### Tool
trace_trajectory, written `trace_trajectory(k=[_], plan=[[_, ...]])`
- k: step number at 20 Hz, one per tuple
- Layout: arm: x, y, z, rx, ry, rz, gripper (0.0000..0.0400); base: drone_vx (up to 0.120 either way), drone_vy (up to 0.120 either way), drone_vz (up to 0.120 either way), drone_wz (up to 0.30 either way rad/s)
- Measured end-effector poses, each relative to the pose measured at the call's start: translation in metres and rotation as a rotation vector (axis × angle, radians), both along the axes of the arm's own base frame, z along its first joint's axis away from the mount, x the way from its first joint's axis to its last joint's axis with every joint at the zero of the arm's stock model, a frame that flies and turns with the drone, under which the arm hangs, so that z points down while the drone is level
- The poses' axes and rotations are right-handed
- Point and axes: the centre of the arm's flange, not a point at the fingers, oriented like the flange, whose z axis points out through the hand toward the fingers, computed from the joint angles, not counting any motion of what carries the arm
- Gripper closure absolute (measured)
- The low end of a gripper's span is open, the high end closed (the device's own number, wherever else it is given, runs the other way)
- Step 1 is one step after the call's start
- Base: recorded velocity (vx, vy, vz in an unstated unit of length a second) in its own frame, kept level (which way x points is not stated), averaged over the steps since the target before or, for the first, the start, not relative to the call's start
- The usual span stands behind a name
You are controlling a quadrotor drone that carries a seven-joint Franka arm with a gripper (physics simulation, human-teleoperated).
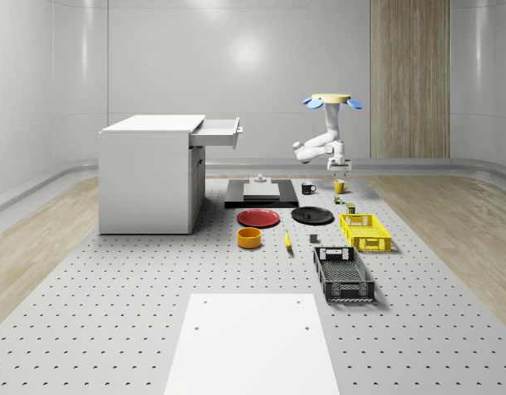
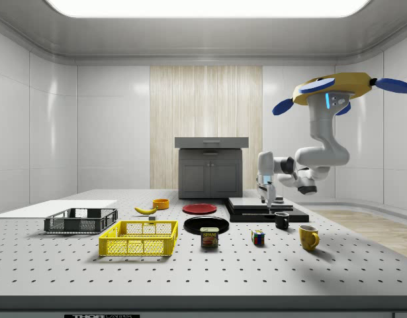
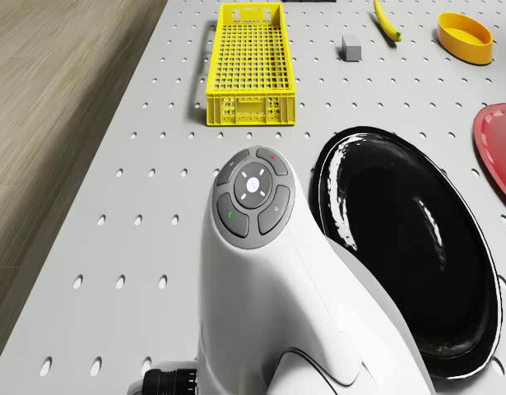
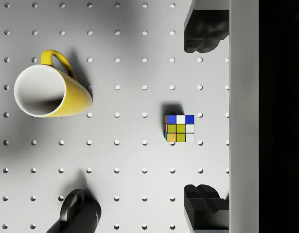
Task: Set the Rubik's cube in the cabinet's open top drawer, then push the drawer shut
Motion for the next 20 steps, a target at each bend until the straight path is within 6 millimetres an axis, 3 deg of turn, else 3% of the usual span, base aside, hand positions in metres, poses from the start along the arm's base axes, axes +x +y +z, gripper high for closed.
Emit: trace_trajectory(k=[5,10,20], plan=[[0.0,-0.0002,0.0,-0.003,0.0,0.0,0.0,0.104,0.0,-0.12,0.0],[0.0,-0.0003,0.0,-0.004,0.0,0.0,0.0,0.0,-0.064,-0.12,0.0],[0.0,-0.0004,-0.0001,-0.004,0.0,0.0,0.0,0.0,-0.012,-0.12,0.0]])
